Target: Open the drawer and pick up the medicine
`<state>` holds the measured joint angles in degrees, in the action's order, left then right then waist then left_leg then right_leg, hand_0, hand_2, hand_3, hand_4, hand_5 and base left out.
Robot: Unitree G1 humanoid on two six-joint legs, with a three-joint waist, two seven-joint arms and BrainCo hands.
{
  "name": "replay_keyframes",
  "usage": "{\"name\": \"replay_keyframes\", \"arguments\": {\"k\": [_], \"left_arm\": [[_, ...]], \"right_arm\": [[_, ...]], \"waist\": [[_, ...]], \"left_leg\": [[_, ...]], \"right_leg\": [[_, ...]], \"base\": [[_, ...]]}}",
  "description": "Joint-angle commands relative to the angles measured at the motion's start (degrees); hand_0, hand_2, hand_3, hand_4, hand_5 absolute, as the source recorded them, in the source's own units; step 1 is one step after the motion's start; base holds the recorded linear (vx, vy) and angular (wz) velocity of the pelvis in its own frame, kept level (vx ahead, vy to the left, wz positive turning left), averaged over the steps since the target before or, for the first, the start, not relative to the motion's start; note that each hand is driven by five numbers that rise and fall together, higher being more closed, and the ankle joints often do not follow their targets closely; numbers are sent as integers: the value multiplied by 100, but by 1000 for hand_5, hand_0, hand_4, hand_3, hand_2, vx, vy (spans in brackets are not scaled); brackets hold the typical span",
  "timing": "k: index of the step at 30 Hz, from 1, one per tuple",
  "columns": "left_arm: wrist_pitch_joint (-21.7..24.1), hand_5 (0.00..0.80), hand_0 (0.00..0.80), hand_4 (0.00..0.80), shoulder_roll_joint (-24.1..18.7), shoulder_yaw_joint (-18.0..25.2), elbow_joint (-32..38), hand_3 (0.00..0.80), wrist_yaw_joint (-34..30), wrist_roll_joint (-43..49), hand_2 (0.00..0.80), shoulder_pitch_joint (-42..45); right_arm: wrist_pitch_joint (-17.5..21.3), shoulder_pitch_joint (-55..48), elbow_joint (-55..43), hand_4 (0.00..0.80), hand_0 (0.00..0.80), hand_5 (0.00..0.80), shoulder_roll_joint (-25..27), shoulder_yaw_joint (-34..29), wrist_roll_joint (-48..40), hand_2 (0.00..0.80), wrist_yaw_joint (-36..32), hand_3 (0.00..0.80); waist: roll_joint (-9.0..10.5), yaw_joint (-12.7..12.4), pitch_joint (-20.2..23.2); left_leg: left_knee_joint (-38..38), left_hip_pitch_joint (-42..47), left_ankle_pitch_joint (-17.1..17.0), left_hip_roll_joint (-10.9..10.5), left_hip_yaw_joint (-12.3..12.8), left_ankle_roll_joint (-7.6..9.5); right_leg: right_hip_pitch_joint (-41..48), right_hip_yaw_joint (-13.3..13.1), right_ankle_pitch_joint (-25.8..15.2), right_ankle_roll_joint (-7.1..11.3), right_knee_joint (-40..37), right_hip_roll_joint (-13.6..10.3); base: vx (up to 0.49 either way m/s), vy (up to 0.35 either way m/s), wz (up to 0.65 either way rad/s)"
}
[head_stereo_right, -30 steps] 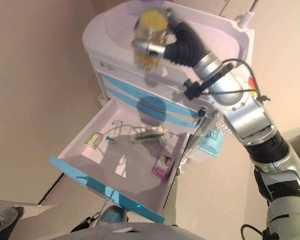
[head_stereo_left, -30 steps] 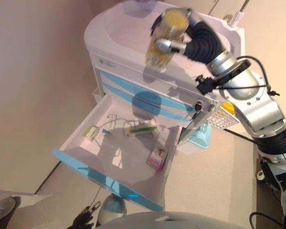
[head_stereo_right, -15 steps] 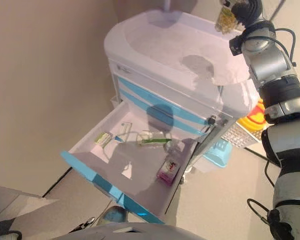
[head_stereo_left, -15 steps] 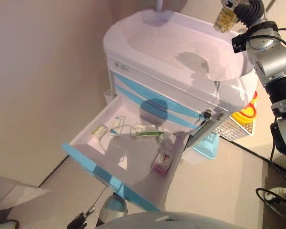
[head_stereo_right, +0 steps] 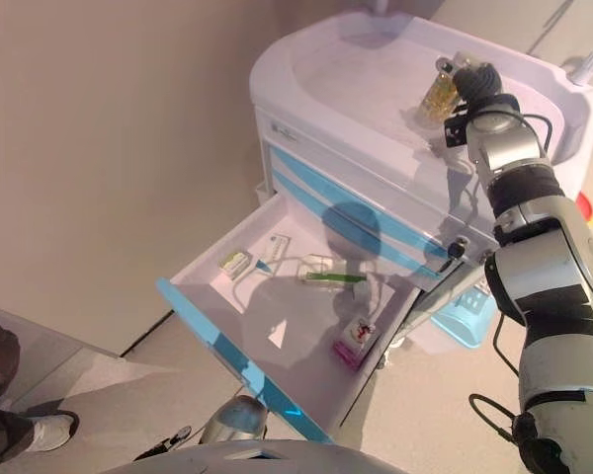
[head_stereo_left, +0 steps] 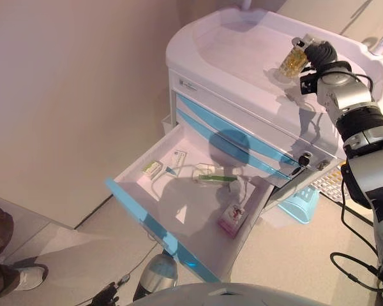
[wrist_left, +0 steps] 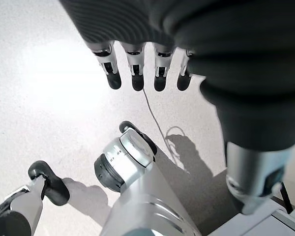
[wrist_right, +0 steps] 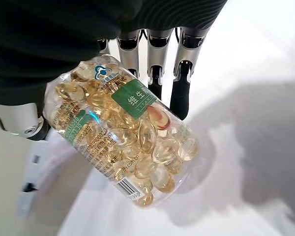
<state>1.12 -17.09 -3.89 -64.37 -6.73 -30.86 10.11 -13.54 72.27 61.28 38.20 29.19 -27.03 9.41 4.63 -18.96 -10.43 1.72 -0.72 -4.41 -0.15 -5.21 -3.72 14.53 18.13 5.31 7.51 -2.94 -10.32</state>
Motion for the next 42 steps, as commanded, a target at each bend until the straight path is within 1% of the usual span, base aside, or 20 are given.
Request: {"name": "replay_keyframes", "arguments": {"k": [1, 4, 8, 9, 10, 11, 14, 16, 20, 28, 31, 35, 42], "left_arm": [[-83, 0, 0, 0, -250, -369, 119, 0, 25, 165, 0, 64], [-124, 0, 0, 0, -273, -392, 207, 0, -21, 190, 0, 125], [-162, 0, 0, 0, -290, -402, 271, 0, -34, 212, 0, 194], [-178, 0, 0, 0, -295, -410, 299, 0, -41, 216, 0, 223], [-207, 0, 0, 0, -309, -411, 344, 0, -46, 212, 0, 244], [-228, 0, 0, 0, -319, -412, 372, 0, -51, 209, 0, 254], [-292, 0, 0, 0, -338, -428, 463, 0, -69, 189, 0, 281], [-319, 0, 0, 0, -335, -426, 520, 0, -68, 183, 0, 305], [-386, 0, 0, 0, -347, -442, 654, 0, -49, 170, 0, 370], [-472, 0, 0, 0, -386, -384, 778, 0, -89, 157, 0, 458], [-426, 0, 0, 0, -366, -357, 727, 0, -104, 162, 0, 460], [-336, 0, 0, 0, -340, -310, 606, 0, -142, 200, 0, 447], [-97, 0, 0, 0, -292, -211, 281, 0, -237, 243, 0, 398]], "right_arm": [[303, 242, -57, 800, 800, 800, 208, -142, -158, 800, 1, 800], [249, 150, 137, 800, 800, 800, 187, -234, 32, 800, -72, 800], [231, 100, 198, 800, 800, 800, 211, -214, 279, 800, -99, 800], [252, 74, 178, 609, 609, 609, 220, -182, 400, 609, -59, 609], [258, 84, 155, 238, 238, 238, 223, -152, 434, 238, 10, 238], [256, 87, 135, 0, 0, 0, 218, -130, 448, 0, 58, 0], [327, 102, -12, 0, 0, 0, 207, -82, 619, 0, 218, 0], [331, 132, -165, 0, 0, 0, 210, -4, 735, 0, 442, 0], [363, 241, -506, 0, 0, 0, 336, 161, 932, 0, 803, 0], [163, 654, -1354, 0, 0, 0, 661, 536, 1093, 0, 1256, 0], [91, 771, -1625, 0, 0, 0, 778, 606, 1242, 0, 1354, 0], [80, 970, -1906, 0, 0, 0, 950, 683, 1157, 0, 1447, 0], [200, 1185, -2680, 0, 0, 0, 1146, 696, 997, 0, 1606, 0]], "waist": [[-50, -197, -13], [-119, -230, -45], [-155, -245, -46], [-167, -242, -44], [-174, -242, -43], [-180, -241, -38], [-203, -217, -28], [-205, -199, -16], [-190, -144, 20], [-132, -10, 107], [-106, 40, 140], [-48, 115, 189], [29, 274, 268]], "left_leg": [[349, 268, 747, 59, -284, 190], [375, 259, 754, 42, -309, 202], [382, 266, 754, 31, -328, 209], [377, 274, 751, 28, -328, 211], [373, 284, 748, 26, -330, 216], [361, 295, 741, 29, -333, 215], [351, 315, 733, 42, -312, 215], [334, 331, 725, 50, -298, 210], [304, 359, 706, 69, -268, 199], [244, 402, 664, 116, -181, 177], [216, 414, 652, 134, -143, 173], [199, 432, 650, 163, -77, 165], [172, 454, 664, 199, 39, 157]], "right_leg": [[-581, 55, -651, 110, 466, -457], [-576, 58, -640, 123, 483, -471], [-560, 48, -627, 131, 489, -465], [-558, 35, -626, 133, 488, -464], [-554, 29, -626, 135, 489, -460], [-550, 26, -628, 137, 487, -458], [-554, 11, -634, 146, 495, -463], [-556, -2, -638, 144, 491, -455], [-576, -19, -647, 138, 494, -440], [-621, -75, -668, 118, 507, -414], [-642, -99, -677, 114, 503, -400], [-658, -134, -698, 105, 480, -382], [-717, -226, -706, 85, 457, -344]], "base": [[1, 8, 6], [13, 18, 6], [24, 8, 6], [25, 9, 4], [0, 0, 0], [0, 0, 0], [0, 0, 0], [0, 0, 0], [0, 0, 0], [-7, -9, -3], [-15, -23, -4], [-22, -30, -7], [-38, -33, -9]]}}
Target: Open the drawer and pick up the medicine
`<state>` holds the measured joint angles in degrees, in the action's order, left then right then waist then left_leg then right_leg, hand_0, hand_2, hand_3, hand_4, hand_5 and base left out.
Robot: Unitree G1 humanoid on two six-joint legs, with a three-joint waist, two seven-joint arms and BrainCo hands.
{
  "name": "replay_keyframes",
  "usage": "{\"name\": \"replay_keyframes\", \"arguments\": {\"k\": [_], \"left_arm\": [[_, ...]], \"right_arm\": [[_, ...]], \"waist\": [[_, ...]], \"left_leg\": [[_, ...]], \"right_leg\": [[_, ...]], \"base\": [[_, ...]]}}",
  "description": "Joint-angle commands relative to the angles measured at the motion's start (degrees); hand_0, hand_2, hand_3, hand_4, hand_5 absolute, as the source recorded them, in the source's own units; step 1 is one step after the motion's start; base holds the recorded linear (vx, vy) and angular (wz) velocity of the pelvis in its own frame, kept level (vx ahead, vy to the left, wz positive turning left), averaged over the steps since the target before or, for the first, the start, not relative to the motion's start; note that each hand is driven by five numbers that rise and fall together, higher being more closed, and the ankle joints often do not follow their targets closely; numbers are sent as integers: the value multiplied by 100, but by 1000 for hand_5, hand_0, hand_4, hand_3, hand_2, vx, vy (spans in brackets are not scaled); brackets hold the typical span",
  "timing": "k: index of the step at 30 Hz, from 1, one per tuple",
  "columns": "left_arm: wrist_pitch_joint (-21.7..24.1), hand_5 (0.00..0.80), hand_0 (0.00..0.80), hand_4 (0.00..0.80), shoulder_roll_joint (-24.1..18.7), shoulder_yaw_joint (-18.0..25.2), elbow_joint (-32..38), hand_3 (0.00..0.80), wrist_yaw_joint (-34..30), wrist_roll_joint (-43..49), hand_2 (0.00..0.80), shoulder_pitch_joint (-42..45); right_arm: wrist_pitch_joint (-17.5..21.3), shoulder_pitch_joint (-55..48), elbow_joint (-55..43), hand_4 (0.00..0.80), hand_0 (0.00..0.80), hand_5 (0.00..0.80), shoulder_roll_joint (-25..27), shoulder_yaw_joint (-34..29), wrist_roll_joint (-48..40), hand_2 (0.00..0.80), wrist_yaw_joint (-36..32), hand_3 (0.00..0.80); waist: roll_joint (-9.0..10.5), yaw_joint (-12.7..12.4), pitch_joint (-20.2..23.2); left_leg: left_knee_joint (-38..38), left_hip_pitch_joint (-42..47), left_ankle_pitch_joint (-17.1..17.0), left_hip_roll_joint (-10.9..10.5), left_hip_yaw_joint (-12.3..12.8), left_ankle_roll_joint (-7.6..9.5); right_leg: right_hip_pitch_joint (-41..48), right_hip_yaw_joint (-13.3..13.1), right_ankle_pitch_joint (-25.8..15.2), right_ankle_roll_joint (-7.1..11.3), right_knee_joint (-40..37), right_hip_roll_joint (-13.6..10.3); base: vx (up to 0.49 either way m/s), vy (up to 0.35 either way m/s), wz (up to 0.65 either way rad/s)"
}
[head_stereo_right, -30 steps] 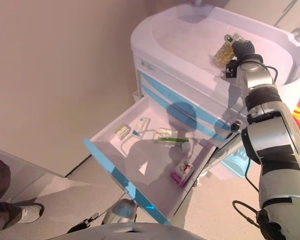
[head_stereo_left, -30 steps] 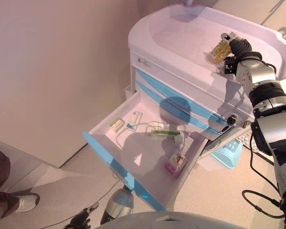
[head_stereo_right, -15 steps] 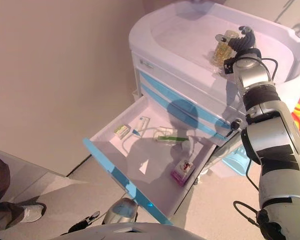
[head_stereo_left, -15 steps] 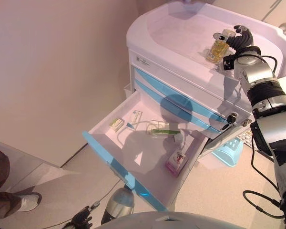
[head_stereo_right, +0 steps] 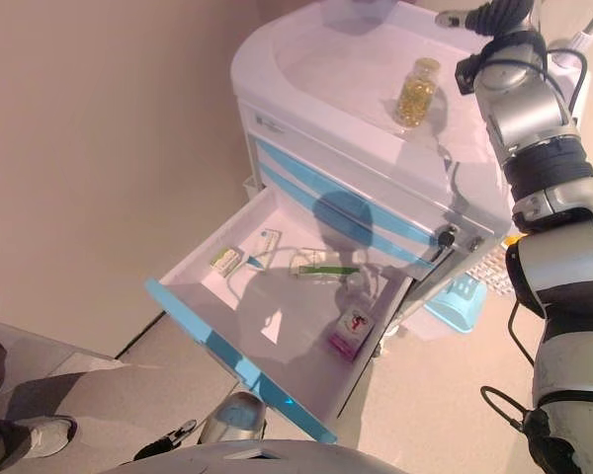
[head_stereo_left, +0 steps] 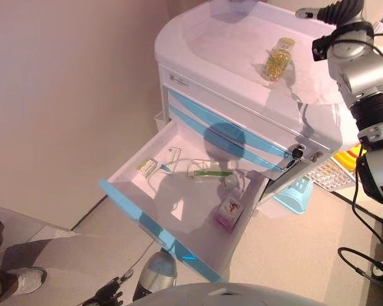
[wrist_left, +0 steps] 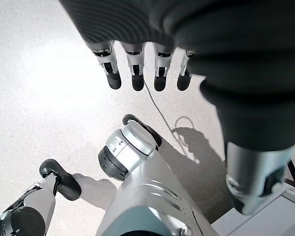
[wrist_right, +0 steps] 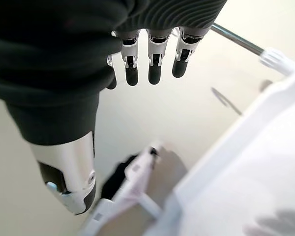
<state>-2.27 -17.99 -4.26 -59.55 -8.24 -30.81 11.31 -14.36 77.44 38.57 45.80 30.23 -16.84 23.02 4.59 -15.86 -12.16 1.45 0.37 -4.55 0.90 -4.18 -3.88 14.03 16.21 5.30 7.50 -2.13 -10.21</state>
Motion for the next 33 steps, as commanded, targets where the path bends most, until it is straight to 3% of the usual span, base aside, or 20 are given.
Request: {"name": "replay_keyframes", "arguments": {"k": [1, 8, 10, 14, 20, 26, 33], "left_arm": [[265, 0, 0, 0, -203, -163, -239, 0, -100, 237, 0, 264], [587, 0, 0, 0, -192, -42, -481, 0, -252, 338, 0, 160], [707, 0, 0, 0, -165, 11, -522, 0, -258, 449, 0, 113], [851, 0, 0, 0, -122, 86, -487, 0, -222, 574, 0, 29], [989, 0, 0, 0, -44, -89, -303, 0, 26, 1004, 0, -302], [972, 0, 0, 0, -100, -420, -243, 0, 290, 1586, 0, -589], [1049, 0, 0, 0, -177, -912, -190, 0, 512, 2218, 0, -810]], "right_arm": [[316, 684, -508, 0, 0, 0, 407, 584, -44, 0, 259, 0], [778, 497, -1886, 0, 0, 0, 470, 284, -449, 0, 183, 0], [1023, 209, -2583, 0, 0, 0, 370, 102, -219, 0, 106, 0], [1150, -454, -3738, 0, 0, 0, 152, -245, -120, 0, -178, 0], [1070, -1788, -5357, 0, 0, 0, -665, -234, -392, 0, -1477, 0], [1250, -3161, -6192, 0, 0, 0, -1412, 207, -698, 0, -2824, 0], [1203, -4434, -6482, 0, 0, 0, -1563, 796, -893, 0, -3812, 0]], "waist": [[40, -14, 453], [73, 190, 563], [58, 270, 613], [38, 396, 670], [-79, 619, 661], [-156, 836, 635], [-254, 1132, 582]], "left_leg": [[196, 349, 679, 96, -51, 171], [103, 380, 657, 139, 55, 151], [46, 384, 622, 165, 106, 141], [-7, 389, 609, 192, 184, 132], [-20, 422, 653, 233, 355, 114], [-53, 460, 673, 295, 531, 90], [-12, 466, 705, 327, 747, 89]], "right_leg": [[-673, -48, -704, 83, 375, -349], [-737, -162, -711, 73, 345, -310], [-762, -197, -716, 70, 328, -291], [-808, -273, -698, 58, 315, -259], [-853, -486, -654, 0, 299, -196], [-911, -678, -651, -12, 294, -147], [-1045, -902, -637, 13, 349, -119]], "base": [[-42, -46, -5], [-46, -43, -13], [-37, -49, -17], [-36, -54, -11], [-46, -36, -15], [-35, -30, -20], [-37, 2, -17]]}}
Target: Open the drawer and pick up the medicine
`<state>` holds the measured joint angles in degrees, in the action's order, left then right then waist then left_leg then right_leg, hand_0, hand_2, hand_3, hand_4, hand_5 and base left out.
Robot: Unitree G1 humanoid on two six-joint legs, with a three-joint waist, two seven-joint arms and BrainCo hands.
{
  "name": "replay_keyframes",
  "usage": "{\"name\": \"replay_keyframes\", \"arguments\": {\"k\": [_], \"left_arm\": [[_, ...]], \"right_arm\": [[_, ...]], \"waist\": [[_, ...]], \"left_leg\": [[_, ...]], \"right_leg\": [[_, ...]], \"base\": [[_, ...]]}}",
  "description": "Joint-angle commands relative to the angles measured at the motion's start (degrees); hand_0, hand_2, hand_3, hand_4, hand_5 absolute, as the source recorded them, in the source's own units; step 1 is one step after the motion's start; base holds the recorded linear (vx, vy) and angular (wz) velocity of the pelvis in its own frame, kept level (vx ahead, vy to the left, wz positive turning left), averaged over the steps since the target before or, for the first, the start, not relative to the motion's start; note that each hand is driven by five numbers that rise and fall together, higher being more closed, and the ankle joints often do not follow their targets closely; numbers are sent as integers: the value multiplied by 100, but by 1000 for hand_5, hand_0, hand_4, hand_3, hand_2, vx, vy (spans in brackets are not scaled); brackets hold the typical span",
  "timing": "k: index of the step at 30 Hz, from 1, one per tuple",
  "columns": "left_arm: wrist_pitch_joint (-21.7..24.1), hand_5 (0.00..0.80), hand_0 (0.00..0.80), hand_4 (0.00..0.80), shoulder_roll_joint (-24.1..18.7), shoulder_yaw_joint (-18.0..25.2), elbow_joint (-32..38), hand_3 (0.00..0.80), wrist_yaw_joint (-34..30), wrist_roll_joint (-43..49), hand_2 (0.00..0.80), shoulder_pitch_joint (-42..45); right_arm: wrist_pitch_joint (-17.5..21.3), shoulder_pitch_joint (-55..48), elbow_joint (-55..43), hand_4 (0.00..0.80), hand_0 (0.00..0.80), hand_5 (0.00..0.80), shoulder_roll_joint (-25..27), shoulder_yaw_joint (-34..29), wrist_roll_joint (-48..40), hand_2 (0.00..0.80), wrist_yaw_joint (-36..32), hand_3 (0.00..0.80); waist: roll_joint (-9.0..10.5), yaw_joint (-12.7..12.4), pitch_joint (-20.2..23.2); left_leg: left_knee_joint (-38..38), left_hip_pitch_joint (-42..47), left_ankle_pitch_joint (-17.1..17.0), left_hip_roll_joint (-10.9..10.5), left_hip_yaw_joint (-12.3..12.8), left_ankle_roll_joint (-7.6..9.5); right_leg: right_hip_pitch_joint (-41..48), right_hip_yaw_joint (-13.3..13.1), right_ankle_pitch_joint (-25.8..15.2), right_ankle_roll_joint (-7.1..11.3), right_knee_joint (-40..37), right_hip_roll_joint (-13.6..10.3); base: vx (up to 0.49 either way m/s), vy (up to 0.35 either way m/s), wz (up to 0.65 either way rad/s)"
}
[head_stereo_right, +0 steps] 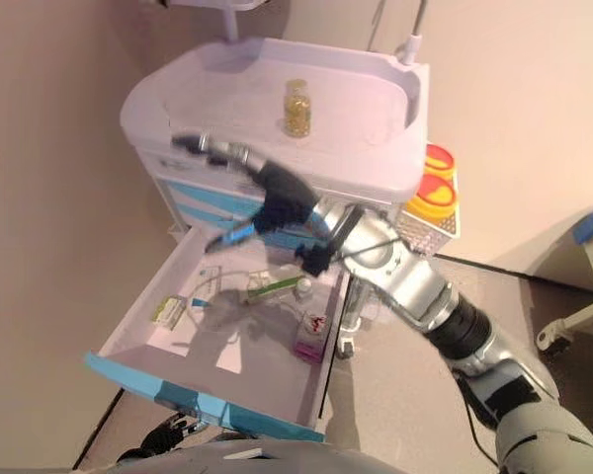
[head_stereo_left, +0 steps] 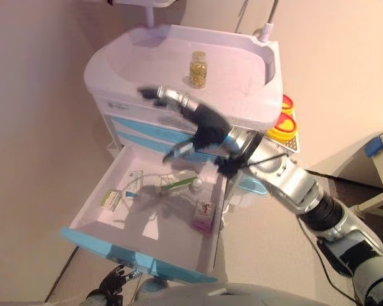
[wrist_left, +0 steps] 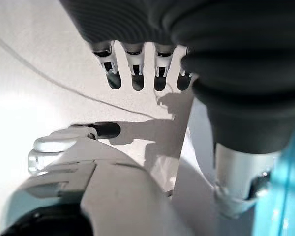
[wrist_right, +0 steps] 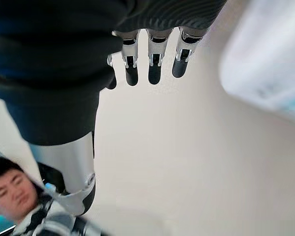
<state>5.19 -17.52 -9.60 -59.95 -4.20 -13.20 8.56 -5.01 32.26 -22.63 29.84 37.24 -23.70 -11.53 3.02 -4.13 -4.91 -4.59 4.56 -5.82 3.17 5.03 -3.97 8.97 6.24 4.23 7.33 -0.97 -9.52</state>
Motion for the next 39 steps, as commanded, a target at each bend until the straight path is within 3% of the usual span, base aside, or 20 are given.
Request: {"name": "replay_keyframes", "arguments": {"k": [1, 10, 13, 17, 20, 23, 27, 34, 39], "left_arm": [[312, 0, 0, 0, -227, -449, -140, 0, 140, 509, 0, -566], [290, 0, 0, 0, -286, -1122, -81, 0, 171, 1321, 0, -775], [-469, 0, 0, 0, -420, -1655, 585, 0, 84, 2070, 0, -922], [-759, 0, 0, 0, -510, -2135, 822, 0, 185, 2249, 0, -1190], [-634, 0, 0, 0, -523, -2253, 816, 0, 491, 1865, 0, -1540], [-480, 0, 0, 0, -571, -2259, 892, 0, 807, 1575, 0, -1796], [543, 0, 0, 0, -716, -2194, -301, 0, 1148, 919, 0, -2294], [1121, 0, 0, 0, -1658, -1737, -332, 0, 918, -378, 0, -3563], [1127, 0, 0, 0, -2266, -1506, -288, 0, 647, -633, 0, -4208]], "right_arm": [[254, -73, -399, 0, 0, 0, 64, 184, -162, 0, -407, 0], [-330, -978, -119, 0, 0, 0, 409, 462, -468, 0, -1040, 0], [-570, -1209, -44, 0, 0, 0, 620, 498, -581, 0, -1330, 0], [-765, -1507, 186, 0, 0, 0, 770, 480, -1144, 0, -1701, 0], [-522, -1802, 237, 0, 0, 0, 839, 510, -1074, 0, -2191, 0], [-431, -2039, 316, 0, 0, 0, 930, 464, -1383, 0, -2191, 0], [136, -2196, 916, 0, 0, 0, 1134, 558, -1132, 0, -2831, 0], [51, -2307, 1061, 0, 0, 0, 1362, 508, -1401, 0, -2788, 0], [207, -2580, 1270, 0, 0, 0, 1281, 236, -1528, 0, -2684, 0]], "waist": [[-109, 3, -153], [-152, 323, -244], [-151, 459, -392], [-201, 728, -694], [-231, 962, -1115], [-207, 1122, -1438], [-127, 1411, -1768], [-71, 1680, -2211], [-42, 1788, -2489]], "left_leg": [[595, 50, 836, 104, -138, 98], [676, 47, 884, 111, 101, 126], [785, -4, 932, 116, 130, 149], [1141, -269, 1054, 103, 276, 181], [1377, -539, 1085, 115, 421, 190], [1558, -695, 1116, 134, 549, 181], [1879, -941, 1200, 200, 814, 162], [2391, -1485, 1206, 181, 970, 150], [2667, -1902, 1218, 163, 1039, 166]], "right_leg": [[-555, 75, -533, 38, 236, -193], [-709, -122, -565, 86, 293, -197], [-864, -237, -560, 107, 423, -195], [-1268, -476, -560, 126, 655, -207], [-1641, -697, -580, 140, 864, -202], [-1811, -854, -634, 155, 918, -195], [-2070, -1043, -671, 149, 995, -162], [-2589, -1258, -791, 122, 1217, -165], [-2986, -1356, -910, 67, 1288, -107]], "base": [[-30, 13, -17], [-7, 3, -13], [-13, -25, -7], [-96, 35, -27], [-207, 91, -47], [-122, 61, -34], [-85, 104, -34], [-52, 86, -18], [-54, 59, -4]]}}
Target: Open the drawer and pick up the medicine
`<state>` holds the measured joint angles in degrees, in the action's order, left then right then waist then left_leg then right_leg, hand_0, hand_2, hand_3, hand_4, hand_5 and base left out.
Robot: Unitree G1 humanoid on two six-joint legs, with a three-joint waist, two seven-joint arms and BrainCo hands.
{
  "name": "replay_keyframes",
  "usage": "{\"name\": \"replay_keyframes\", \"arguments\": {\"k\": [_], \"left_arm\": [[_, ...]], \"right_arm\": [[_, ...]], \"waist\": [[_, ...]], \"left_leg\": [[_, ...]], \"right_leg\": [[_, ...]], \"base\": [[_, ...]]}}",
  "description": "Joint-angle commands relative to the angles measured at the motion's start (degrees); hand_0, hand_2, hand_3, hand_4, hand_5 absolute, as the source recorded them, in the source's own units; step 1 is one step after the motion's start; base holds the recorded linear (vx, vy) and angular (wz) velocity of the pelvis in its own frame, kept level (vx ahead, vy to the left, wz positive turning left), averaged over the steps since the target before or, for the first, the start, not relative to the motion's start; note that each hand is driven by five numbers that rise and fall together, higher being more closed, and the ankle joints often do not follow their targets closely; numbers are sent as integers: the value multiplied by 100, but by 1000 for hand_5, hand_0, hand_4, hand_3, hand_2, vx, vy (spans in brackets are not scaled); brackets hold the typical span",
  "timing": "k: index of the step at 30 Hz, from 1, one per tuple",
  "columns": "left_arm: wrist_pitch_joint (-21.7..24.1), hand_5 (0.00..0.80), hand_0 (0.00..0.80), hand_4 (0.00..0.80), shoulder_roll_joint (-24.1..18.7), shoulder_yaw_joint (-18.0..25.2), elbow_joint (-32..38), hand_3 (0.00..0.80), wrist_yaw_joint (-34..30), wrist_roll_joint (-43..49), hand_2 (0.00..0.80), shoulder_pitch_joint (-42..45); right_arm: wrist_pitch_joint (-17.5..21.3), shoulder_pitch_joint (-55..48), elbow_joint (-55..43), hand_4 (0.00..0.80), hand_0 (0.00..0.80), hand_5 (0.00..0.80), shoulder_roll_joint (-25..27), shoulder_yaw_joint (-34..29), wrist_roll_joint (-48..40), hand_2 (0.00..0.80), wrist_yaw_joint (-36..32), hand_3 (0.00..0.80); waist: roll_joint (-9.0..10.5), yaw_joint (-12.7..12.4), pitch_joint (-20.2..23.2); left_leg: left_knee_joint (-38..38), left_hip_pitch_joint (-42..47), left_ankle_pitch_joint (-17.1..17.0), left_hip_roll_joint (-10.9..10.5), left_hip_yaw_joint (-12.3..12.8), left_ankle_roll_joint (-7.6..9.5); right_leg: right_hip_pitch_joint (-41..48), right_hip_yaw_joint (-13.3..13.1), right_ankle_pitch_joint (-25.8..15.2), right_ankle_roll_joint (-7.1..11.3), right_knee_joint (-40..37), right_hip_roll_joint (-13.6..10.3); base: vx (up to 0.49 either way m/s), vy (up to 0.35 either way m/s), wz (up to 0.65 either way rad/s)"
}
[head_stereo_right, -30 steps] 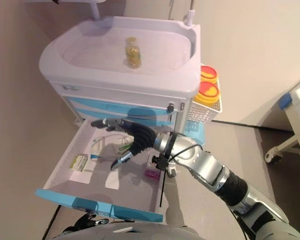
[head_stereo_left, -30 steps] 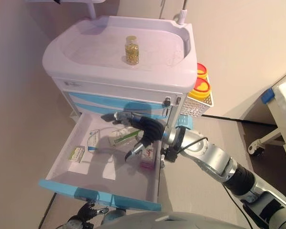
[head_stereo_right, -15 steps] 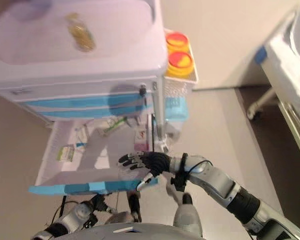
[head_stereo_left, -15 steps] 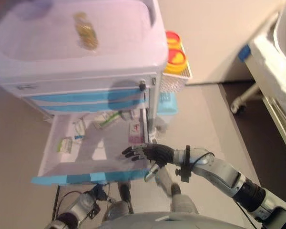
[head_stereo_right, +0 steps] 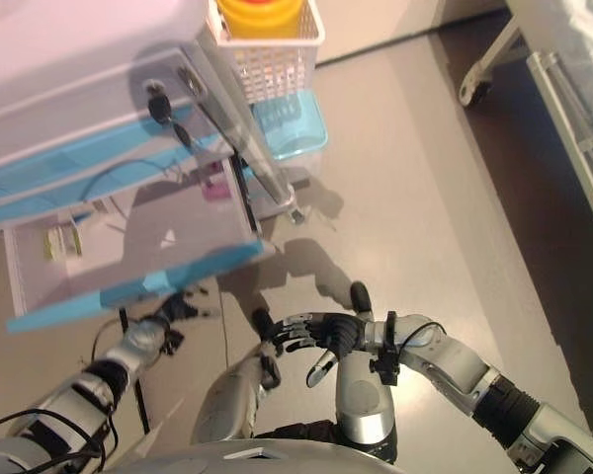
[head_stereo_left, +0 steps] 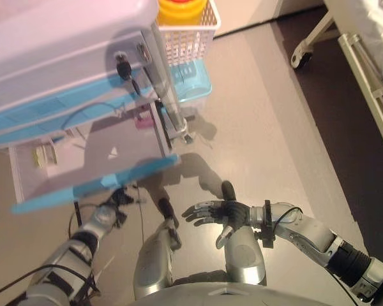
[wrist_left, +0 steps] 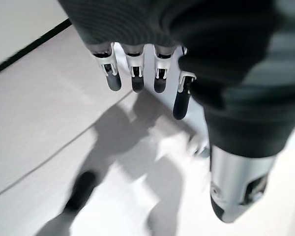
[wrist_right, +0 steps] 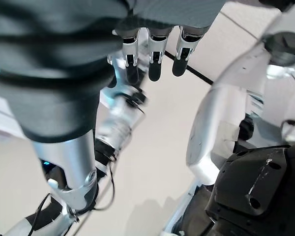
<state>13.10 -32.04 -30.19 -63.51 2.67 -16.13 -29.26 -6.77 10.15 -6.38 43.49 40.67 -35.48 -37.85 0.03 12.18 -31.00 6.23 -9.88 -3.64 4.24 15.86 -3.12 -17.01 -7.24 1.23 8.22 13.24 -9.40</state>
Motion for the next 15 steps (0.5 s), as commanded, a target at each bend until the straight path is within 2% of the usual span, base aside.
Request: {"name": "replay_keyframes", "arguments": {"k": [1, 5, 6, 8, 15], "left_arm": [[340, 0, 0, 0, -881, 567, 50, 0, -58, -377, 0, -473], [318, 0, 0, 0, -1486, 837, -133, 0, -92, -752, 0, -822], [250, 0, 0, 0, -1682, 975, -206, 0, -96, -831, 0, -936], [178, 0, 0, 0, -1967, 1108, -371, 0, 3, -965, 0, -1169], [74, 0, 0, 0, -2581, 1438, -904, 0, 200, -1020, 0, -1631]], "right_arm": [[395, -404, -334, 0, 0, 0, -82, -131, -329, 0, -33, 0], [675, -758, -140, 0, 0, 0, -25, -287, -156, 0, -27, 0], [781, -909, -81, 0, 0, 0, -31, -307, -131, 0, -54, 0], [872, -1073, -21, 0, 0, 0, -119, -305, -100, 0, -34, 0], [1243, -1360, 98, 0, 0, 0, -401, -129, 42, 0, 90, 0]], "waist": [[258, 169, 120], [285, 265, 120], [257, 257, 120], [294, 272, 120], [446, 209, 120]], "left_leg": [[1611, -506, 1008, 55, -34, 87], [1848, -883, 1104, 61, 43, 138], [1972, -894, 1333, 93, -13, 123], [2070, -1010, 1389, 121, -8, 150], [2186, -1275, 1475, 200, -31, 225]], "right_leg": [[-436, -22, -622, -24, -132, -116], [-801, -126, -677, -38, -100, -99], [-777, -103, -521, -11, -43, -72], [-869, -110, -530, 5, -12, -61], [-1027, -4, -574, 74, -1, -9]], "base": [[-18, 85, -9], [8, 86, -15], [83, 49, -15], [45, 14, -7], [-11, -47, 3]]}}
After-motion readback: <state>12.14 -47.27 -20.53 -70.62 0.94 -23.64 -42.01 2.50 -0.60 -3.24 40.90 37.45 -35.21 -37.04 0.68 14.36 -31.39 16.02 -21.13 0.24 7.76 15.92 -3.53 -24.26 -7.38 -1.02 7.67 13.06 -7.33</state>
